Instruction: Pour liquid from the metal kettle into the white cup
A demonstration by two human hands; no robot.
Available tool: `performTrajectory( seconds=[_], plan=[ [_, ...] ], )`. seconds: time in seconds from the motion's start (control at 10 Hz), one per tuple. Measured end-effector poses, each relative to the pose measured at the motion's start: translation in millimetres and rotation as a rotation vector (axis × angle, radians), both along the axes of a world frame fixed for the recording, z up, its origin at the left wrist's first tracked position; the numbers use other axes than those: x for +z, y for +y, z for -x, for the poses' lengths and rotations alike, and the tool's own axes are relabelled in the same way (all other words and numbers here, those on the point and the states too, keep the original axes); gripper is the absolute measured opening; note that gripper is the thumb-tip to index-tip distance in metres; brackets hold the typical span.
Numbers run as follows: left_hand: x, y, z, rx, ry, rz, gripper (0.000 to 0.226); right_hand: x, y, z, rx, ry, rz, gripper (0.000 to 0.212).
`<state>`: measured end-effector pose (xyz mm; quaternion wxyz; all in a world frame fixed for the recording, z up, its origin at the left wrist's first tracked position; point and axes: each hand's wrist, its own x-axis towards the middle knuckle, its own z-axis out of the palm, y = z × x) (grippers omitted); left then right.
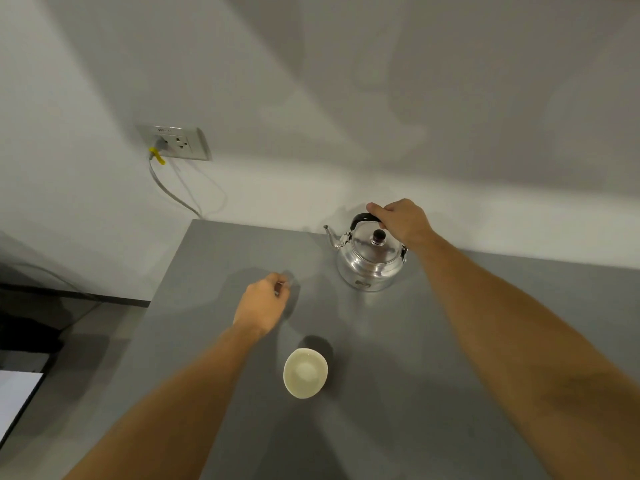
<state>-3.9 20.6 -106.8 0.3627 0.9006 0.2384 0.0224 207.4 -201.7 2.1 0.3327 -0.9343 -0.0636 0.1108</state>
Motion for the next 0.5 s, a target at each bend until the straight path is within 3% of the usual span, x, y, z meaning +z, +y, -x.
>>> performTrajectory(
  seconds=[0.3, 0.5],
  plan=[
    [-1.1, 2.0, 0.3, -0.005, 0.015, -0.002, 0.023, -1.7, -1.7, -7.7, 0.028, 0.010, 0.005, 0.059],
    [20.2, -1.1, -2.8, 0.005, -0.015, -0.018, 0.024, 7.2, -1.5, 0.7, 0.069, -0.209, 0.078, 0.043]
  ],
)
